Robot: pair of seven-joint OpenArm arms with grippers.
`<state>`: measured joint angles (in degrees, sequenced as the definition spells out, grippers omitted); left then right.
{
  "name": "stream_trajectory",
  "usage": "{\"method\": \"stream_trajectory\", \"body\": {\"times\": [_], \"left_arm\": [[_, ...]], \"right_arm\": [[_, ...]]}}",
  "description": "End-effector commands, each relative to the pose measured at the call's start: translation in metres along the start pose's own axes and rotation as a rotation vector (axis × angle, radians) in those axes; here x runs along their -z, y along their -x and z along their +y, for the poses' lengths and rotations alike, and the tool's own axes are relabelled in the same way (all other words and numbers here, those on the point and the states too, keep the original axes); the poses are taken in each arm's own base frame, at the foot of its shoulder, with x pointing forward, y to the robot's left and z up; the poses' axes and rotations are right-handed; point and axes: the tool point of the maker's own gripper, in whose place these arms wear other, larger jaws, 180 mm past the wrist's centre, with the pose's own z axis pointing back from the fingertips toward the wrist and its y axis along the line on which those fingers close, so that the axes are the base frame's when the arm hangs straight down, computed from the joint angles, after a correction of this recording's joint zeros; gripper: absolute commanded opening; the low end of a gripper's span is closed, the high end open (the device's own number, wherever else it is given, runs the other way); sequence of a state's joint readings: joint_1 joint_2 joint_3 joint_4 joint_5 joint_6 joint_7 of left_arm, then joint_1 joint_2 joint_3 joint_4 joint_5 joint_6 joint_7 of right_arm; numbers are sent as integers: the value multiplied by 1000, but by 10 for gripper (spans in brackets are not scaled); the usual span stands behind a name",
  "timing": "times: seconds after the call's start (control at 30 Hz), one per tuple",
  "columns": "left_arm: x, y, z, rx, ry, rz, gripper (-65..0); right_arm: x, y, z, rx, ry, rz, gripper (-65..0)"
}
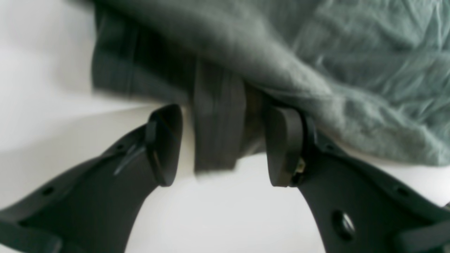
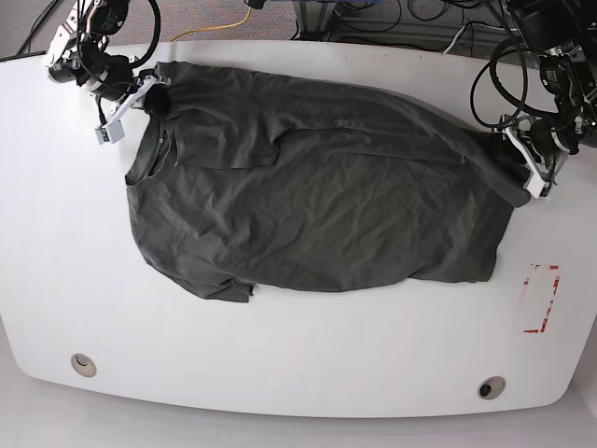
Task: Layout the t-shirt on the table in an organized manner, then fold the t-shirt properly
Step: 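Regrasp the shirt's shoulder edge with both grippers, then drag the shirt's shoulder edge toward the robot with both grippers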
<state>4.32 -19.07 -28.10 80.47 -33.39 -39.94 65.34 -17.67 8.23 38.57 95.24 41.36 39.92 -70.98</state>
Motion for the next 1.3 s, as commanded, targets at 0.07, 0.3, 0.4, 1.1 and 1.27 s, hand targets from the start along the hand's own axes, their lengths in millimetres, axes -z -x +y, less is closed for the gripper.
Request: {"method": "stream_trajectory", "body": {"times": [0.07,0.3,0.4,1.1,1.27], "left_arm": [[6,8,4,0,-5,43,-297],[7,14,7,5,-21,69,-411],[7,13,8,7,-22,69,-539],[-29,52,49,-81,-129,101,-619],[-38,55,50,-49,-148,126,-618]], "right_arm": [[-5,-7,-3,-15,9,-16,-623],[-5,-8,-3,-16,11,-18,-626],[-5,-8,-3,-16,11,-20,-628],[-48,-35,-55,-79,156,-39,-629],[-50,-34,-56,-82,161,-32,-629]]}}
